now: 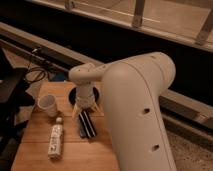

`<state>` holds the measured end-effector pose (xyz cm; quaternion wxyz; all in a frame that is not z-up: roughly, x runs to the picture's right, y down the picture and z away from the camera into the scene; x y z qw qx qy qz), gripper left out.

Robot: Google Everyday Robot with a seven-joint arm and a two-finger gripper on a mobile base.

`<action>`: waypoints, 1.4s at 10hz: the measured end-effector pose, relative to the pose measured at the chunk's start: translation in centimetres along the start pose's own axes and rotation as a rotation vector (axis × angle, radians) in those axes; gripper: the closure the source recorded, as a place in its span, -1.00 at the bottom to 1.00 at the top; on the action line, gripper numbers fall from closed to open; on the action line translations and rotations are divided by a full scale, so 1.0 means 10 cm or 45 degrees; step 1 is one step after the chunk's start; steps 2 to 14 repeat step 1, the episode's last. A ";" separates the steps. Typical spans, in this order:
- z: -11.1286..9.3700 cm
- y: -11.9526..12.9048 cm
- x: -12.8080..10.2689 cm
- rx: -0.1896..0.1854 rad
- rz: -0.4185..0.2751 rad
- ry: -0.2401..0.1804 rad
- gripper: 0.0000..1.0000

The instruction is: Place the eraser on the white sponge

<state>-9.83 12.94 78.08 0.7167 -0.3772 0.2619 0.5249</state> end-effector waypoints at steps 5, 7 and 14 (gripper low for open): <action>-0.16 -0.05 -0.05 0.029 0.014 -0.032 -0.60; -0.16 -0.05 -0.05 0.029 0.014 -0.032 -0.60; -0.16 -0.05 -0.05 0.029 0.014 -0.032 -0.60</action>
